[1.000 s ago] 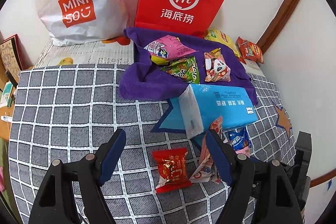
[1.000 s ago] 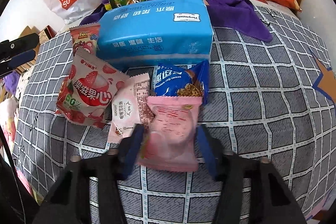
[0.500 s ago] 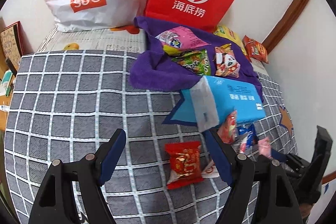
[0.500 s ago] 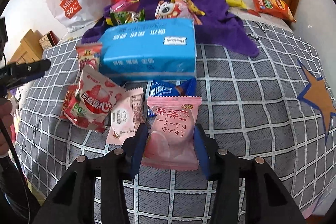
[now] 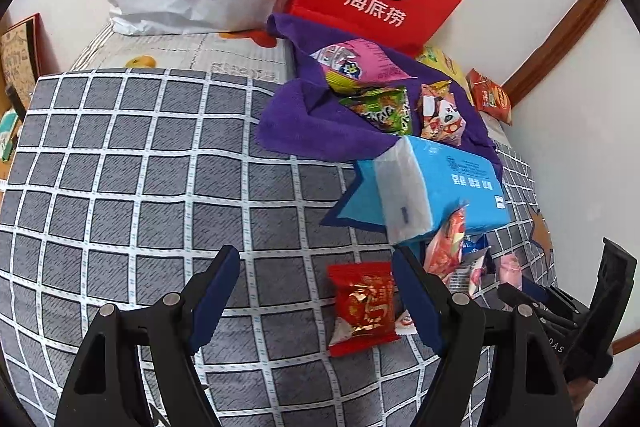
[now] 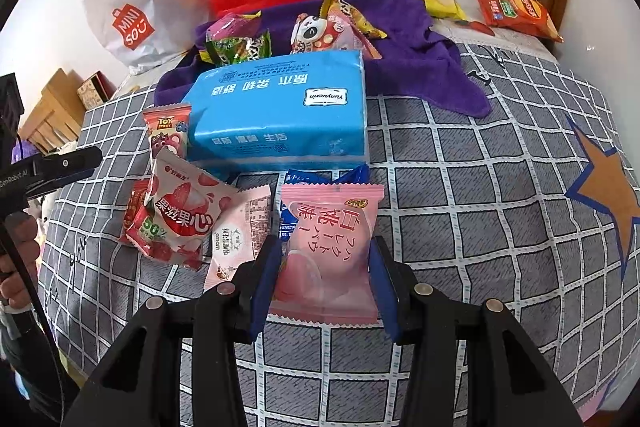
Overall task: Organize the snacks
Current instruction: 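Grasp the pink square bag with the right tool while the left tool grasps the red candy pack, then carry both held packs up and over onto the purple towel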
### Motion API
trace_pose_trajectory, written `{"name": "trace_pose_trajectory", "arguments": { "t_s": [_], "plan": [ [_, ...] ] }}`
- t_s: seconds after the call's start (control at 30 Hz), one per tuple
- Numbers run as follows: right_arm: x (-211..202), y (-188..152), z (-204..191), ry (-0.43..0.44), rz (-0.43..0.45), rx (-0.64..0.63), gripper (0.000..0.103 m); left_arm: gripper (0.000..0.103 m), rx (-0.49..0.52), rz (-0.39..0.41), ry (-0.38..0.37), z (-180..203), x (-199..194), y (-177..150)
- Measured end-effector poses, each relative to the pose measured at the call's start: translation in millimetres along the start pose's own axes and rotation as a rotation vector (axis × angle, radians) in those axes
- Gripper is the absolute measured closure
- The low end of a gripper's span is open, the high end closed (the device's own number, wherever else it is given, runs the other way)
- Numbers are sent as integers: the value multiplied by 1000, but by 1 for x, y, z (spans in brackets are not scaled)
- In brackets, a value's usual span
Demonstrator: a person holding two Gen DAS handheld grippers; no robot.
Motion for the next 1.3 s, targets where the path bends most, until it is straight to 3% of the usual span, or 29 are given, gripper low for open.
{"name": "trace_pose_trajectory", "arguments": {
  "t_s": [0.6, 0.73, 0.8, 0.83, 0.87, 1.3],
  "plan": [
    [-3, 3, 16, 17, 12, 36, 58, 29, 122, -111, 131, 30, 54, -28],
    [-2, 3, 15, 18, 9, 31, 58, 37, 124, -107, 148, 29, 59, -28],
    [-2, 3, 15, 14, 9, 30, 58, 48, 134, -106, 146, 30, 58, -30],
    [-2, 3, 15, 13, 9, 31, 58, 60, 134, -108, 143, 30, 58, -31],
    [-3, 3, 15, 14, 10, 32, 58, 63, 132, -110, 146, 30, 57, -31],
    [-23, 12, 10, 24, 63, 25, 58, 64, 103, -67, 106, 27, 24, -27]
  ]
}}
Point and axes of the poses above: each gripper's, at about its wrist camera, not at the fingertips, and x roughly the way its jaws point, z to its right, y to its top, the point moved 10 cm from there along x, roughly the way its jaws point, and after that the axes turned 15 degrees about -z, right-handed, at the moved point
